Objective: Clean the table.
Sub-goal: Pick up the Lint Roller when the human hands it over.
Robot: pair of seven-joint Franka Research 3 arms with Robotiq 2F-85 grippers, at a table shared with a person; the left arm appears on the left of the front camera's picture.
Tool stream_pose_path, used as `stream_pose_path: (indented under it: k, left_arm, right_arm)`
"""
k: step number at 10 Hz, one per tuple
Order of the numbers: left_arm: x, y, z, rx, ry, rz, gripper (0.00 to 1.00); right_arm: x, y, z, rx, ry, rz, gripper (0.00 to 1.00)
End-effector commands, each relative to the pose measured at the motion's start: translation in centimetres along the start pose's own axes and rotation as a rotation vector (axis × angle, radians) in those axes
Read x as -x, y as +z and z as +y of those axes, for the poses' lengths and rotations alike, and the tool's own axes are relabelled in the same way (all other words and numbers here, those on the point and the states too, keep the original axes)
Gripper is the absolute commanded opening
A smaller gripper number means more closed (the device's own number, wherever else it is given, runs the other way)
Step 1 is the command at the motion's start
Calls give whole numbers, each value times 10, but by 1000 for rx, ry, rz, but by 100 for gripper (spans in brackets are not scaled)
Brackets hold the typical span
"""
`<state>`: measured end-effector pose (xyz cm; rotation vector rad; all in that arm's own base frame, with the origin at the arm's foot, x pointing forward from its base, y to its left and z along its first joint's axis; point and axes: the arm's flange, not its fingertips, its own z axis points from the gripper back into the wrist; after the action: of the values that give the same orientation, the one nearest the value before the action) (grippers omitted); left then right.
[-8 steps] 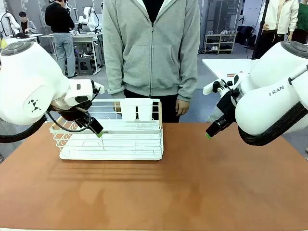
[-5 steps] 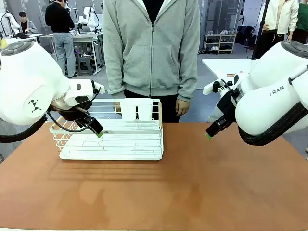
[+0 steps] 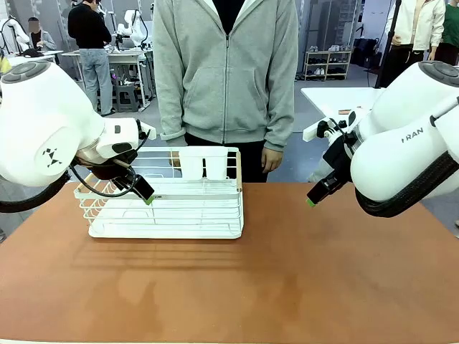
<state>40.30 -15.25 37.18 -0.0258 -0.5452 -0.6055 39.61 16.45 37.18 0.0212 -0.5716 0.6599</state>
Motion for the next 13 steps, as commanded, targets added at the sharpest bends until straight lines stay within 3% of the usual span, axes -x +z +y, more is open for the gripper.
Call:
stream_pose_path:
  k: [1, 4, 6, 9, 10, 11, 13]
  left_arm:
    - [0, 0, 1, 0, 2, 0, 100]
    - [0, 0, 0, 0, 0, 0, 100]
    - [-16, 18, 31, 93, 53, -20, 100]
    - [-13, 64, 107, 378, 322, -104, 100]
    - [-3, 87, 133, 529, 413, -148, 100]
    - [18, 110, 165, 688, 540, -224, 100]
    - [67, 141, 210, 772, 697, -298, 100]
  right_arm:
    - [0, 0, 0, -1, -1, 0, 100]
    - [-7, 11, -12, -26, -29, 18, 100]
    - [-31, 38, -42, -123, -158, 20, 100]
    - [-48, 82, -102, -292, -381, 7, 100]
    - [-45, 95, -122, -382, -472, 17, 100]
    - [-34, 110, -143, -470, -561, -3, 100]
    - [-5, 132, -178, -700, -712, -76, 100]
